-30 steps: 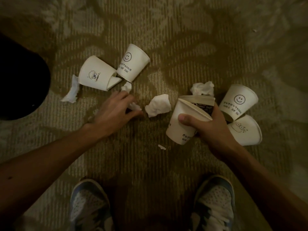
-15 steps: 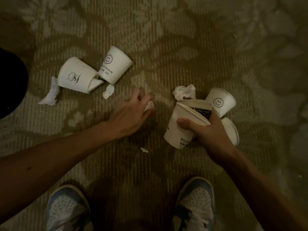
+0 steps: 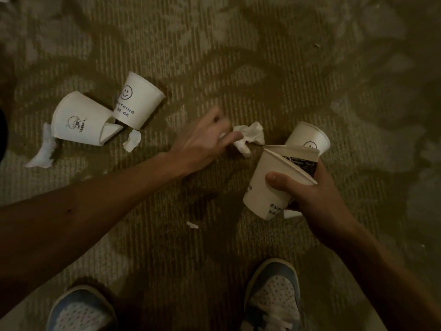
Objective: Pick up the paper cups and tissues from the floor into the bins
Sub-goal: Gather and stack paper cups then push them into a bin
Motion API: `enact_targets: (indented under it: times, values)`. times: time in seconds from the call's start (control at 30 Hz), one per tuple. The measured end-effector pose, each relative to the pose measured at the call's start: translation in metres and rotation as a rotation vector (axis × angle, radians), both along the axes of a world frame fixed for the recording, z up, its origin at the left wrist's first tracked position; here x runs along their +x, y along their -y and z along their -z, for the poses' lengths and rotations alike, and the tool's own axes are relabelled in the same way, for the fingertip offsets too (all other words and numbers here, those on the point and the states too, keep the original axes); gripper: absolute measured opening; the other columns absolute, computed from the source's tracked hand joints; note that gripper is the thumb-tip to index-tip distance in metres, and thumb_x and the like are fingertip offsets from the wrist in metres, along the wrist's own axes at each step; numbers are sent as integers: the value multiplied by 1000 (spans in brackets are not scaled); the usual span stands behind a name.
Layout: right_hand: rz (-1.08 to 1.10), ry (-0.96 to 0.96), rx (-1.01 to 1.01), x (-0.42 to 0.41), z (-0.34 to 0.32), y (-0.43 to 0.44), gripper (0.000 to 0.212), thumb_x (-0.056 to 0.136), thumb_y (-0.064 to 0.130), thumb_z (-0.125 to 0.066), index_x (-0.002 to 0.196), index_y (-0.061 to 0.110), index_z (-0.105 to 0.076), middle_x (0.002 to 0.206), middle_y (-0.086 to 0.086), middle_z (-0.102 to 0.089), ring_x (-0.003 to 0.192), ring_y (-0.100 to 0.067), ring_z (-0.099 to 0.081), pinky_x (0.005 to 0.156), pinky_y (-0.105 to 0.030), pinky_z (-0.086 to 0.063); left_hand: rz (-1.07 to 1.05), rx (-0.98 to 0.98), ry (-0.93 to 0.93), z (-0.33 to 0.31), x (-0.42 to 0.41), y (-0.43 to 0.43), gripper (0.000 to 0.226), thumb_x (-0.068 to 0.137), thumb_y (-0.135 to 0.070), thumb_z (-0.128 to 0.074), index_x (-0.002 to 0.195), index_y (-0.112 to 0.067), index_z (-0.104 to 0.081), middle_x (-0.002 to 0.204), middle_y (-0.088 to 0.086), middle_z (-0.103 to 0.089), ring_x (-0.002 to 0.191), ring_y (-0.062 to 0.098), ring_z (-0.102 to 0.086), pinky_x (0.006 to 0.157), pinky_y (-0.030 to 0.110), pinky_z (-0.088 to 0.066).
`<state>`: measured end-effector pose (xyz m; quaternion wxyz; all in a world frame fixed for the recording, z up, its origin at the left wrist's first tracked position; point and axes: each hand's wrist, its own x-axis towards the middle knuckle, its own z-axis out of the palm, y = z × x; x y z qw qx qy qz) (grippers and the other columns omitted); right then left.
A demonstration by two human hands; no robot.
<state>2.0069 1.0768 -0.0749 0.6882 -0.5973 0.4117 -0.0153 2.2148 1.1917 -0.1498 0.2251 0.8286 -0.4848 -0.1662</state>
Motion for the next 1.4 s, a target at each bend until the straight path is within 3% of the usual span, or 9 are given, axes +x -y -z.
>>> enact_targets:
  times: [0.17,0.33,0.5,0.63,0.77,0.9,1.17,1.27,1.4]
  values:
    - [13,-3,35,-3,0,7,64,63,36,-81,123,29,-59,111,7,-72,98,-11,-71,65,-32,-60,348,116,153,7,-11,29,51,93,-52,-38,141,-33,-43,138,6,-43,86,19,-56,54,23,-35]
    - [24,-4,48,-2,0,8,63,66,35,-79,124,27,-57,111,7,-72,98,-10,-70,65,-29,-59,300,-31,223,5,-19,18,57,95,-45,-29,105,-2,-65,102,18,-61,74,31,-61,55,38,-47]
    - [-5,-11,38,-1,0,-1,69,58,42,-83,122,31,-58,112,6,-71,99,-11,-70,69,-35,-60,109,-22,130,-1,-19,-16,57,95,-53,-37,76,-6,-65,80,5,-49,68,18,-45,57,30,-29]
    - [-67,10,74,0,1,-15,61,63,32,-82,120,26,-59,107,7,-72,94,-7,-71,63,-22,-56,182,44,19,-8,-36,-72,40,97,-39,-47,93,-6,-71,95,6,-58,73,17,-53,58,33,-44]
    - [-165,-37,104,-1,6,-31,70,58,40,-87,120,29,-57,107,8,-71,96,-8,-70,66,-26,-57,268,171,-123,-13,-63,-121,33,99,-27,-55,121,-4,-64,118,14,-63,88,30,-65,67,39,-53]
    - [-207,-72,116,2,7,-44,76,60,40,-90,125,26,-54,110,6,-71,97,-10,-70,67,-26,-56,243,251,-122,-6,-75,-139,39,98,-39,-55,126,-13,-63,137,5,-52,99,22,-61,70,27,-44]
    - [-229,-70,127,7,3,-62,76,48,44,-83,118,30,-56,107,6,-71,93,-9,-71,65,-31,-59,386,95,147,-5,-84,-149,23,76,-27,-81,94,-14,-73,87,8,-66,63,22,-64,37,28,-47]
    - [-218,-78,119,8,1,-67,79,45,46,-83,117,31,-57,106,6,-71,94,-12,-71,64,-32,-59,411,41,189,4,-87,-150,23,73,-15,-82,93,-8,-73,87,9,-67,64,23,-64,37,31,-48]
    - [-223,-98,99,15,-2,-72,81,54,46,-92,123,29,-54,112,4,-70,100,-15,-70,75,-43,-61,19,92,-192,0,-83,-151,6,99,-28,-53,96,-29,-59,92,-6,-64,75,8,-63,59,27,-50]
